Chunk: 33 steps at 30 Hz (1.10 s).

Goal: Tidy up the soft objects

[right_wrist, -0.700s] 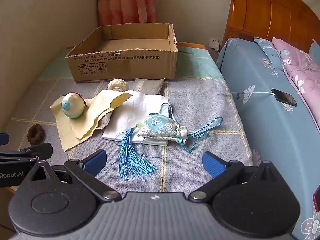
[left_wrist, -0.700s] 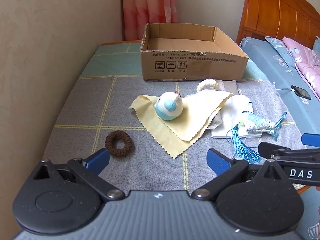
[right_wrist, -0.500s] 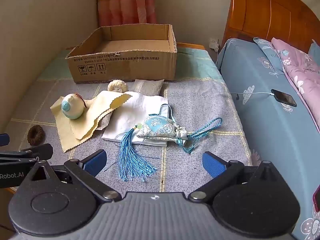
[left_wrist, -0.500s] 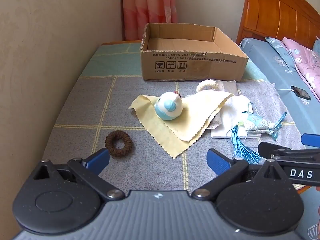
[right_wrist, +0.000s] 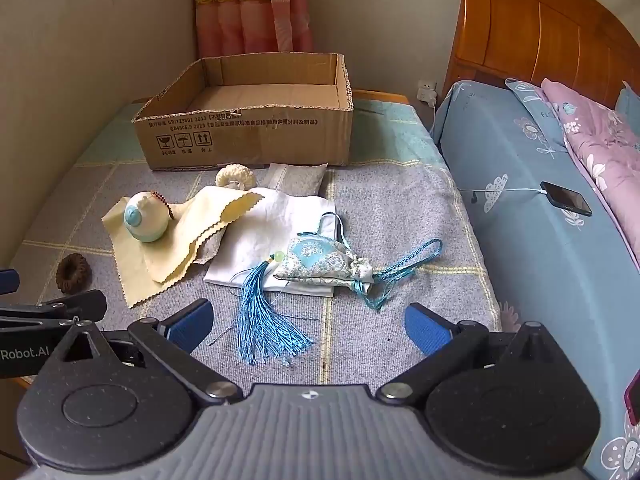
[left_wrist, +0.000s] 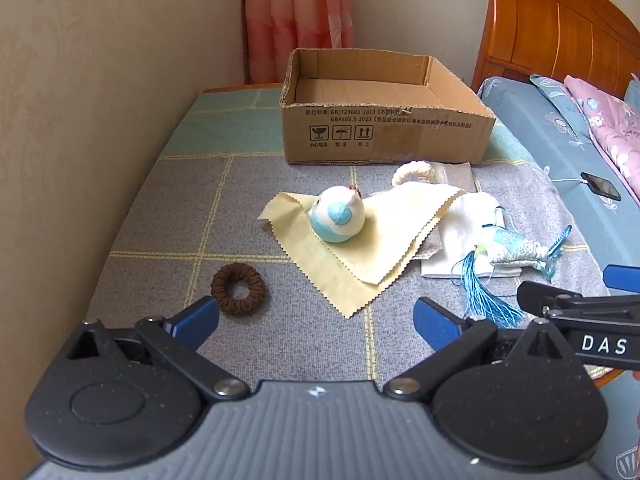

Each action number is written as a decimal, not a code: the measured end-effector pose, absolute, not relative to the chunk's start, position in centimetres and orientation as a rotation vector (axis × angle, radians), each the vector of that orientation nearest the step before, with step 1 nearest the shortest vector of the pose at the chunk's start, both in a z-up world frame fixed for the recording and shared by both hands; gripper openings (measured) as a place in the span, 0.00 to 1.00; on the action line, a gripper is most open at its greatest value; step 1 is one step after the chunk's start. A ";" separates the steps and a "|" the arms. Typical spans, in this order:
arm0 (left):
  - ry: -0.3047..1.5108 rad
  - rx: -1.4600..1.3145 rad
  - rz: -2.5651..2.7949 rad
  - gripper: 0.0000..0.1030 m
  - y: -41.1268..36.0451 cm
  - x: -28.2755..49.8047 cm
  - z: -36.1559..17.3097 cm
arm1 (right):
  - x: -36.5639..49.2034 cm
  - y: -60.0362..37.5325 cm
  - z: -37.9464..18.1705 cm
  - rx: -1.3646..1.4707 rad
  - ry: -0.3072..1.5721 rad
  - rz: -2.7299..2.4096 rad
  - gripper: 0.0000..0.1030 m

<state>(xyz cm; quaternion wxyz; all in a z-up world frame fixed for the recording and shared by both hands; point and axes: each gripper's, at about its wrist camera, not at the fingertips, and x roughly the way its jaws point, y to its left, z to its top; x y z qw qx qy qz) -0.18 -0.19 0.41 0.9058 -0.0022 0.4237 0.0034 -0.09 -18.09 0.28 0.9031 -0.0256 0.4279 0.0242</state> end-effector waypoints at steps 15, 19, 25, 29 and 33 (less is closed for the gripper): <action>0.876 -0.008 0.004 1.00 -0.1 -0.1 0.4 | 0.4 -18.2 1.0 -0.055 0.881 0.049 1.00; 0.874 -0.007 0.005 1.00 -0.1 -0.1 0.4 | 0.1 -18.0 0.7 -0.056 0.874 0.047 1.00; 0.873 -0.006 0.004 1.00 0.0 0.0 0.4 | 0.1 -18.0 0.8 -0.058 0.872 0.046 1.00; 0.872 -0.006 0.004 1.00 0.0 0.0 0.4 | 0.1 -18.0 0.8 -0.058 0.870 0.046 1.00; 0.871 -0.007 0.005 1.00 0.1 0.0 0.4 | 0.1 -18.0 0.9 -0.058 0.867 0.046 1.00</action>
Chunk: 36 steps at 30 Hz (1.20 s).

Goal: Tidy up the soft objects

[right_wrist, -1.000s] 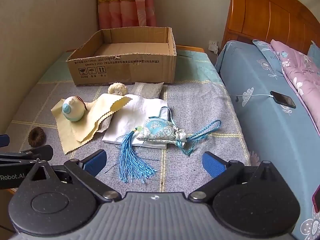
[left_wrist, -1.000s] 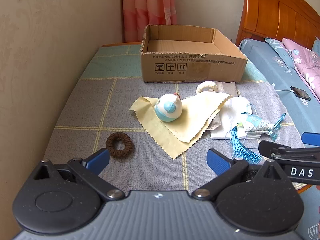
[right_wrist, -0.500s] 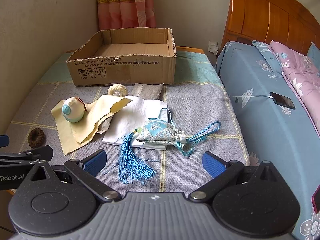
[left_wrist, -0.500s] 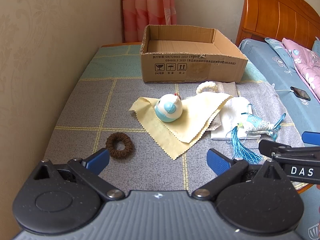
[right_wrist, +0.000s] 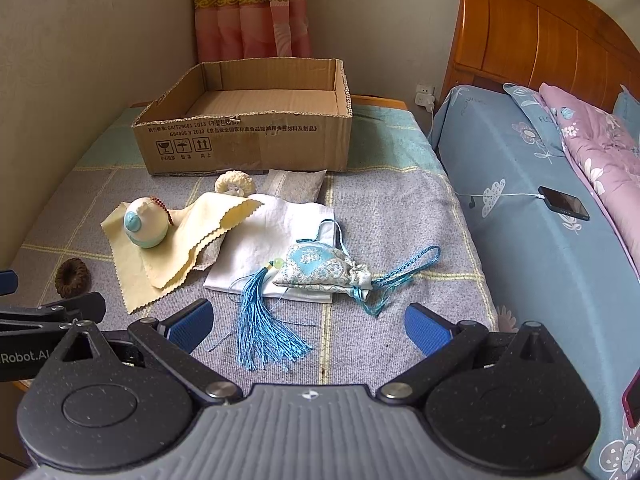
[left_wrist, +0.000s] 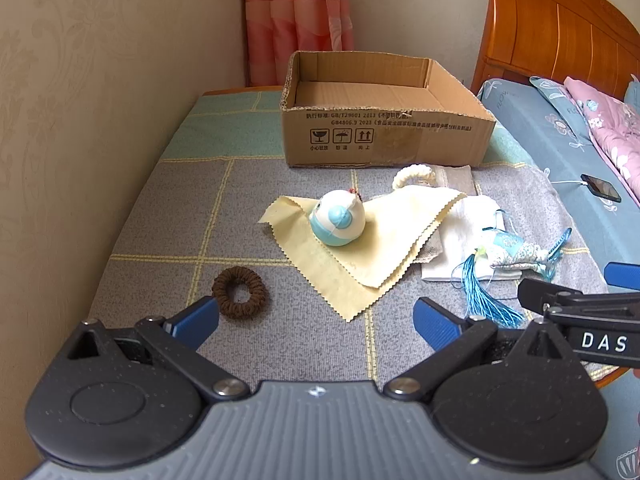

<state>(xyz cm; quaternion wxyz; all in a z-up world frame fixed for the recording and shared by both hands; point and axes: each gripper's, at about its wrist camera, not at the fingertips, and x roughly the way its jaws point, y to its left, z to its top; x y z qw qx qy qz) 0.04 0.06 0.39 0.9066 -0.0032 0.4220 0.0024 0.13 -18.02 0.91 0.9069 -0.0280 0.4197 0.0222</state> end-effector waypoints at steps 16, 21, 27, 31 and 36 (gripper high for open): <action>0.868 -0.005 0.004 1.00 -0.1 0.2 0.7 | 0.3 -18.0 1.2 -0.064 0.853 0.049 1.00; 0.861 -0.005 -0.001 1.00 -0.1 0.3 0.8 | 0.2 -18.1 1.3 -0.066 0.843 0.052 1.00; 0.870 -0.003 -0.011 0.99 0.0 0.7 0.2 | 0.5 -18.1 1.3 -0.079 0.810 0.080 1.00; 0.864 0.011 -0.037 0.99 0.2 0.8 -0.1 | 0.5 -17.9 1.1 -0.107 0.784 0.106 1.00; 0.851 0.026 -0.061 1.00 0.7 1.1 -0.5 | 0.7 -17.8 0.8 -0.133 0.757 0.139 1.00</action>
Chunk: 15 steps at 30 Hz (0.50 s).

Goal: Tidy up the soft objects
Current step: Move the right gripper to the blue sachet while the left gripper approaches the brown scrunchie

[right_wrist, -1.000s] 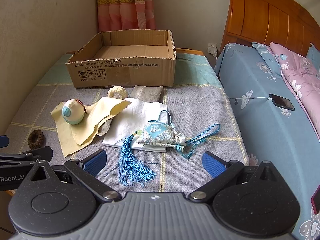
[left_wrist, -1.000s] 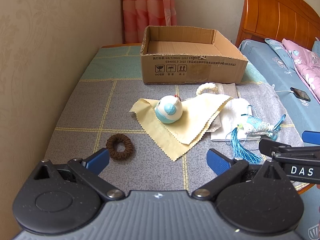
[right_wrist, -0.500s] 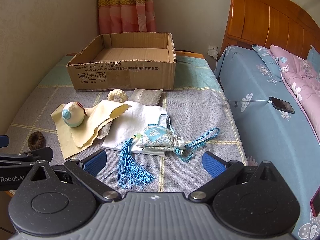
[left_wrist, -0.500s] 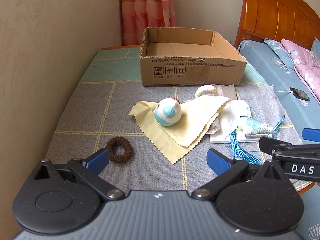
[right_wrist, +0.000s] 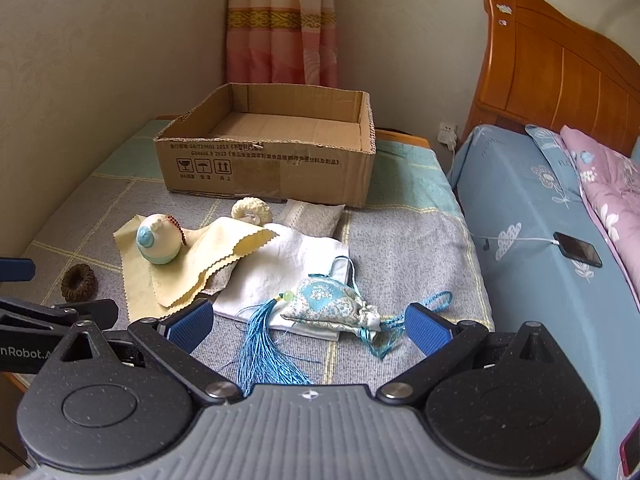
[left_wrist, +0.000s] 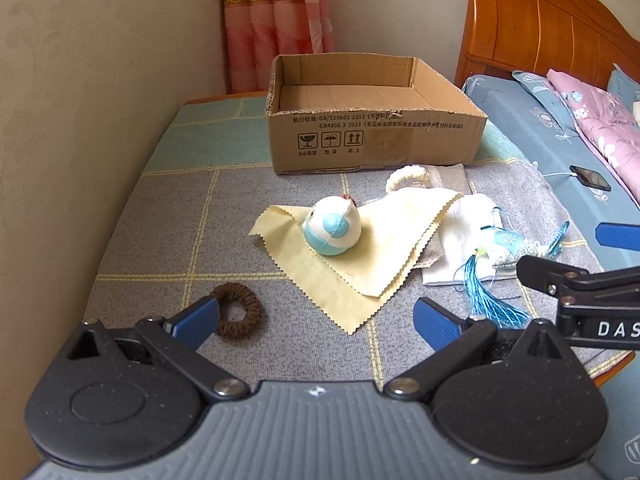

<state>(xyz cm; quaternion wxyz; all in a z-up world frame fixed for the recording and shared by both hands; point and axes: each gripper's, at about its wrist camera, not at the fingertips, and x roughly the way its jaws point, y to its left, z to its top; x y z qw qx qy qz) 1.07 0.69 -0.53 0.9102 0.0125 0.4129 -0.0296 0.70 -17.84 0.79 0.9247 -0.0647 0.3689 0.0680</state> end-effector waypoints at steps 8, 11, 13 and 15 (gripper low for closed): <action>0.857 0.024 -0.036 1.00 2.5 2.0 -2.3 | 0.9 -18.3 -0.1 -0.162 0.715 0.171 1.00; 0.873 0.007 -0.016 1.00 3.7 2.2 -3.3 | 1.1 -18.5 -0.7 -0.168 0.715 0.177 1.00; 0.891 0.002 0.001 1.00 4.4 2.3 -4.1 | 1.2 -18.5 -1.1 -0.171 0.719 0.180 1.00; 0.914 -0.006 0.017 1.00 5.0 2.6 -5.0 | 1.2 -18.6 -1.5 -0.177 0.720 0.186 1.00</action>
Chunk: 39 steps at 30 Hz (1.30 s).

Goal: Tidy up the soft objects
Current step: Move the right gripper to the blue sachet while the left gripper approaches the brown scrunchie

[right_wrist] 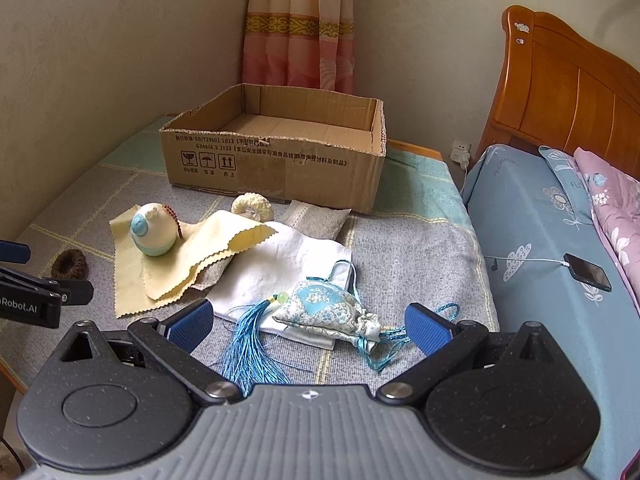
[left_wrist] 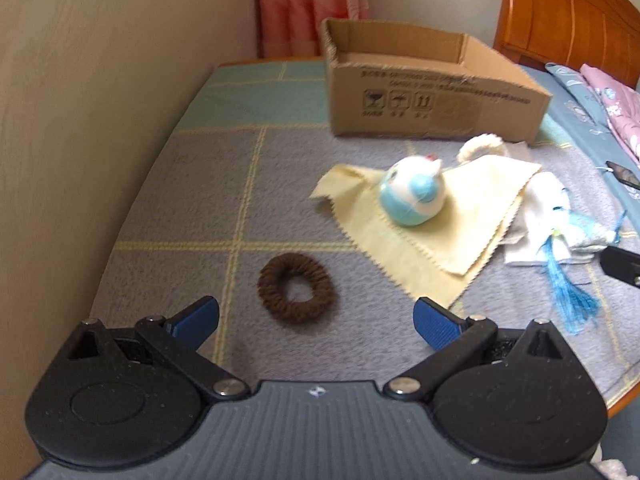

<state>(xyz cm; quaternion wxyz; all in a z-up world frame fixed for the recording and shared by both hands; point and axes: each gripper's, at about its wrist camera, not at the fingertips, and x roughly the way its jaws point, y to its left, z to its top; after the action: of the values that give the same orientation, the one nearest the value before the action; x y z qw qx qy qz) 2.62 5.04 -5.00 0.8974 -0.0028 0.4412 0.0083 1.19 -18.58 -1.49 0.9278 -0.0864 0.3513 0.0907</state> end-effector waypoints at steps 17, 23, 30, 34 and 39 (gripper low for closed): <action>0.860 -0.028 0.005 1.00 6.9 3.5 -7.0 | 2.3 -19.2 -4.4 -0.198 0.780 0.180 1.00; 0.804 -0.018 -0.007 1.00 7.0 2.9 -7.2 | 2.7 -19.2 -4.6 -0.196 0.767 0.193 1.00; 0.812 -0.012 -0.013 1.00 6.7 3.4 -7.1 | 3.2 -19.4 -5.0 -0.190 0.764 0.205 1.00; 0.811 -0.011 -0.020 1.00 6.6 3.5 -7.2 | 3.9 -19.8 -5.1 -0.189 0.754 0.228 1.00; 0.811 -0.013 -0.018 1.00 6.6 3.2 -7.2 | 5.7 -19.6 -5.2 -0.229 0.712 0.302 1.00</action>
<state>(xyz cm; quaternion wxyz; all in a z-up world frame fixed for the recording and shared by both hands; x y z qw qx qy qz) 3.24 6.62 -7.25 0.9188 -0.0064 0.3945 -0.0088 5.70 -19.58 -5.19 0.9198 -0.1113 0.3465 0.1469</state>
